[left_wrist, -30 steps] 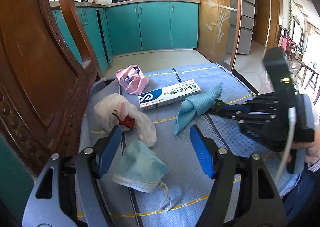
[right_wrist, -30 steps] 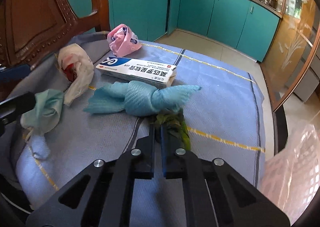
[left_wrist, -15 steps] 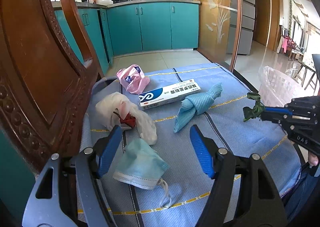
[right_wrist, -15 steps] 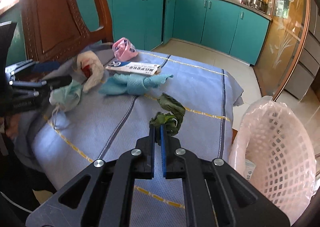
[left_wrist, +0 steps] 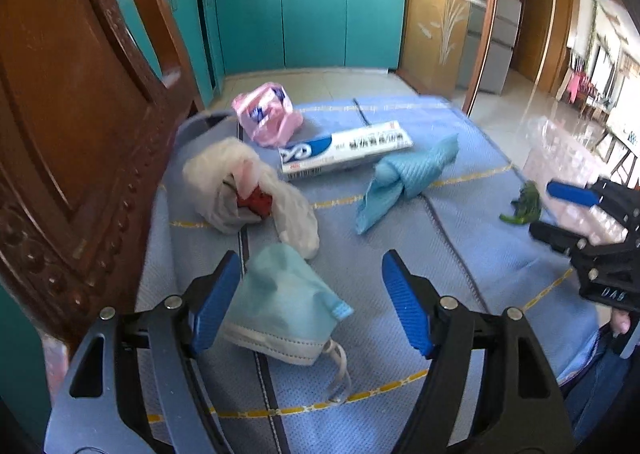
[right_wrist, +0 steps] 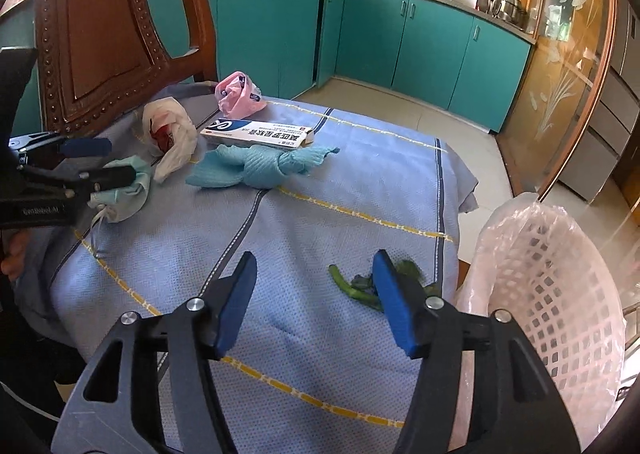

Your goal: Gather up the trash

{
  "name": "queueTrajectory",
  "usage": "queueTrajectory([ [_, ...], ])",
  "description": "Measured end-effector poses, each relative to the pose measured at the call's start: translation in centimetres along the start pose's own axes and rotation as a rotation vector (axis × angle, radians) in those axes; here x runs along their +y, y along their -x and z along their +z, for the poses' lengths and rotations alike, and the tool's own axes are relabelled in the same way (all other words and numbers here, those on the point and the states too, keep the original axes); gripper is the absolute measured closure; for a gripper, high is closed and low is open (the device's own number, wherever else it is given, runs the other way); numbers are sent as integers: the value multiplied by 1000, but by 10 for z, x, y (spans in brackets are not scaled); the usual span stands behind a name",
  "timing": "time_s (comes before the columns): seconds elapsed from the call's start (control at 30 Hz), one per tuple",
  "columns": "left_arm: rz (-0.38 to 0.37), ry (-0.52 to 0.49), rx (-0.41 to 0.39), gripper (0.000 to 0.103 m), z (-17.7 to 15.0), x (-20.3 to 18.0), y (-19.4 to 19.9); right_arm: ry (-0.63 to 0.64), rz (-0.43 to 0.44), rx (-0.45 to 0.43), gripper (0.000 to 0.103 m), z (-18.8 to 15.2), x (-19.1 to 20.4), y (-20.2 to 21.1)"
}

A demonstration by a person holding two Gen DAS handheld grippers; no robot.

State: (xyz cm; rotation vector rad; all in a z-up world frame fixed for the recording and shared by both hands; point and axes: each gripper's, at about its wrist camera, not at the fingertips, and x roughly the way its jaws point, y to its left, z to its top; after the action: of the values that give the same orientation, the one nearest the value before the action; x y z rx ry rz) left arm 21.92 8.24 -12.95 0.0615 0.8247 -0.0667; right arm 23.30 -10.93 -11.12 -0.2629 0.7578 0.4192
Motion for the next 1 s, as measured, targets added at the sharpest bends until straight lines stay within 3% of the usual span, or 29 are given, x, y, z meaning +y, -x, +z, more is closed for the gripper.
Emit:
queueTrajectory([
  [0.23, 15, -9, 96, 32, -8, -2, -19, -27, -19, 19, 43, 0, -8, -8],
  [0.33, 26, -24, 97, 53, -8, -3, -19, -46, -34, 31, 43, 0, -13, -13],
  [0.4, 28, -30, 90, 59, -8, -3, -17, -53, -50, 46, 43, -1, -16, -19],
  [0.47, 18, -29, 77, 73, -8, -2, -14, -57, -61, 61, 43, -2, -17, -25],
  [0.6, -54, -8, 16, 82, -5, 0, 1, -54, -74, 85, 44, -5, -17, -33],
  [0.67, -89, -12, -31, 82, -3, -1, 11, -36, -83, 83, 53, -5, -15, -33],
  [0.8, -133, -46, -87, 82, -1, -10, 23, -44, -49, 103, 88, -6, -14, -38],
  [0.9, -141, -60, -80, 82, -1, -15, 23, -46, -33, 84, 99, -5, -12, -34],
  [1.0, -156, -64, -65, 82, -3, -19, 19, -63, 70, 21, 101, 0, -9, -18],
])
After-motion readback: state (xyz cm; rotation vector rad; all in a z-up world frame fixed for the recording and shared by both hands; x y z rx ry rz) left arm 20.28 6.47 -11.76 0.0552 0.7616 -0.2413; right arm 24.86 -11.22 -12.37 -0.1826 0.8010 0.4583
